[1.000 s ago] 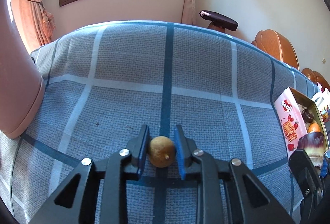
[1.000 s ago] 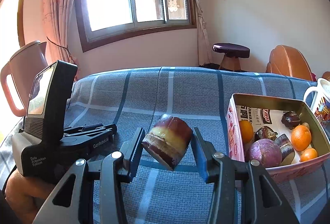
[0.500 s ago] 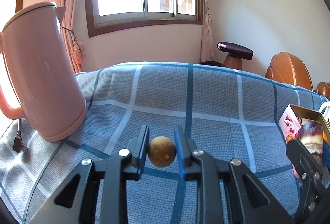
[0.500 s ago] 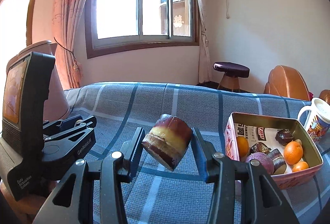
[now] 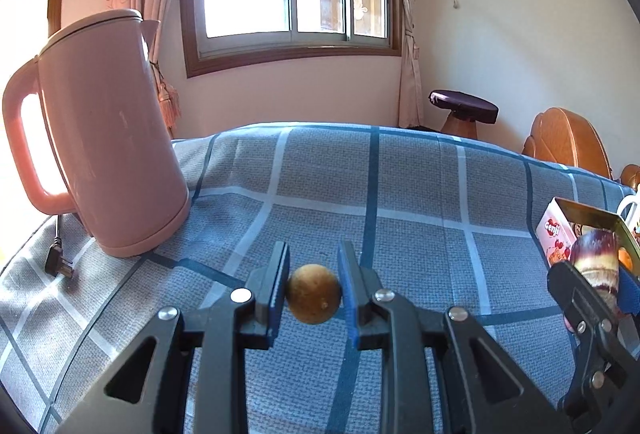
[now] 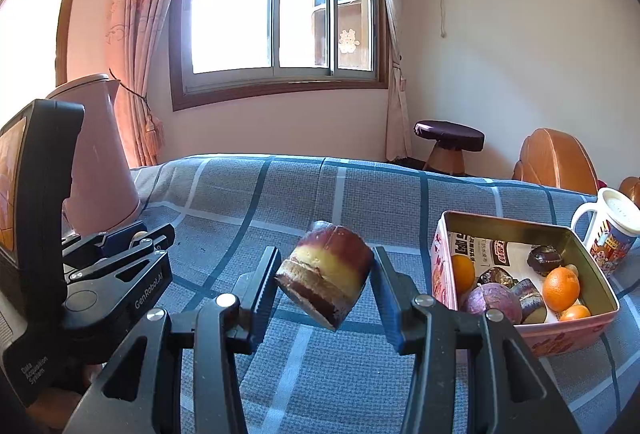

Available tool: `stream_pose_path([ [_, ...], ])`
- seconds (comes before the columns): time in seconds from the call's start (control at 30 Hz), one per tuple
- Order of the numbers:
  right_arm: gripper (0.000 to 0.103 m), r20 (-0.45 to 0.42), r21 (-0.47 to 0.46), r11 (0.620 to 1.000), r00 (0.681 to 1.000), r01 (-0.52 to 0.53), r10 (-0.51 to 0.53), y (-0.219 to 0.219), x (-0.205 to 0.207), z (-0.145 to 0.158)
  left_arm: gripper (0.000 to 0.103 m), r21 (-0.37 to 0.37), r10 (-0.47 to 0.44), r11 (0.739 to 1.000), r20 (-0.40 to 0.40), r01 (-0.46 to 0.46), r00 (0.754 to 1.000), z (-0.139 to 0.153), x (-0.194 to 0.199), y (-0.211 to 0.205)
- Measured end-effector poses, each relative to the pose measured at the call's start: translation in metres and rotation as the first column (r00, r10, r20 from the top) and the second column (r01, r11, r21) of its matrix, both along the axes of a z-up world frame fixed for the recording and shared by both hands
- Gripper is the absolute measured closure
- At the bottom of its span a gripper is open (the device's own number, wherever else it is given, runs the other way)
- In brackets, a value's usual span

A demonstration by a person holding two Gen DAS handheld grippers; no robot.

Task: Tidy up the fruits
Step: 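Carry the fruit and cake toward the tin with both tools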

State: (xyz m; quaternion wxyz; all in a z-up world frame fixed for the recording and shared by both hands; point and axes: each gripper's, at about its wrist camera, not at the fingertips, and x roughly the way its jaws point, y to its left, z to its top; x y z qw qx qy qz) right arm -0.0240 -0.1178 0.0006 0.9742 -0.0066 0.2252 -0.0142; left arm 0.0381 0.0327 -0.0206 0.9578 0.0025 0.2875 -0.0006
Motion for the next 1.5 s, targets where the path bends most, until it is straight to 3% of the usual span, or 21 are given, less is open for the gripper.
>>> stream_pose_path([
  [0.77, 0.055, -0.003, -0.041, 0.999, 1.000, 0.003, -0.003, -0.015, -0.033, 0.001, 0.077, -0.012, -0.022, 1.000, 0.003, 0.022, 1.000, 0.000, -0.042, -0.023],
  [1.5, 0.055, -0.008, -0.077, 0.995, 0.998, 0.065, -0.066, -0.064, -0.051, 0.001, 0.077, -0.013, -0.132, 0.991, -0.005, 0.132, 0.991, 0.002, -0.063, -0.085],
])
